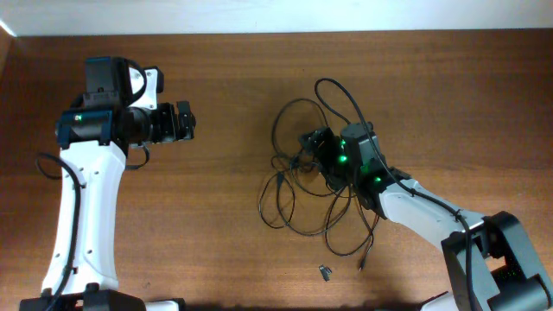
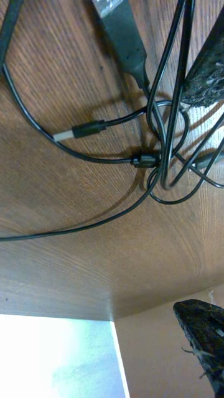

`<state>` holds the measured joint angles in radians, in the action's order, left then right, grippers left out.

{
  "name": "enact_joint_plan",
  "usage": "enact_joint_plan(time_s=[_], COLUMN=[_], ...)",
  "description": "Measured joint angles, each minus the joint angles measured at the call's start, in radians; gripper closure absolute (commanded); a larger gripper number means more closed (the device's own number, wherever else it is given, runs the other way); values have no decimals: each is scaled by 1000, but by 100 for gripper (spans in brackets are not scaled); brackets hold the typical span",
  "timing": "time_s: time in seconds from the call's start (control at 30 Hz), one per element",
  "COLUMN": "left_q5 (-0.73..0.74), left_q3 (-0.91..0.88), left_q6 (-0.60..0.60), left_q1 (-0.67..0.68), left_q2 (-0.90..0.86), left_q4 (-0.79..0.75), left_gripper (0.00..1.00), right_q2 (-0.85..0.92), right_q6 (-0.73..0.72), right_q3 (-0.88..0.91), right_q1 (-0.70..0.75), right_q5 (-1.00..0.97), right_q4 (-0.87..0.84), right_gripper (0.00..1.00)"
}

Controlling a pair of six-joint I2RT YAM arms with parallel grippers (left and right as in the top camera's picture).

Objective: Untangle cables

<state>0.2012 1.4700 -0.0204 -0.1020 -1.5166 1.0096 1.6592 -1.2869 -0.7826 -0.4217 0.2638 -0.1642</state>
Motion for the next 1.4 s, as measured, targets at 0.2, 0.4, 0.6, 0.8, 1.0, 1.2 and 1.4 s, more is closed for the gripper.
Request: enact_joint_plan(time_s=[0.2, 0.4, 0.6, 0.8, 1.0, 1.2, 1.4], left_q5=[0, 0, 0, 0, 0, 0, 0], left_q3=[0, 0, 0, 0, 0, 0, 0], left_q6=[0, 0, 0, 0, 0, 0, 0], left_q1=[0, 0, 0, 0, 0, 0, 0], left_q2=[0, 0, 0, 0, 0, 0, 0], left_q4=[0, 0, 0, 0, 0, 0, 0], left_gripper=[1, 1, 1, 1, 1, 1, 1], right_q2=[3, 19, 19, 20, 20, 20, 37], right_q6=[4, -3, 10, 15, 15, 15, 16], right_q3=[-1, -1, -1, -1, -1, -1, -1], right_q1=[-5, -5, -5, -5, -5, -92, -103], right_q5=[-66, -126, -129, -137, -169, -265, -346], right_q4=[90, 66, 48, 66, 68, 68, 44], right_gripper=[55, 96, 64, 48, 48, 46, 55])
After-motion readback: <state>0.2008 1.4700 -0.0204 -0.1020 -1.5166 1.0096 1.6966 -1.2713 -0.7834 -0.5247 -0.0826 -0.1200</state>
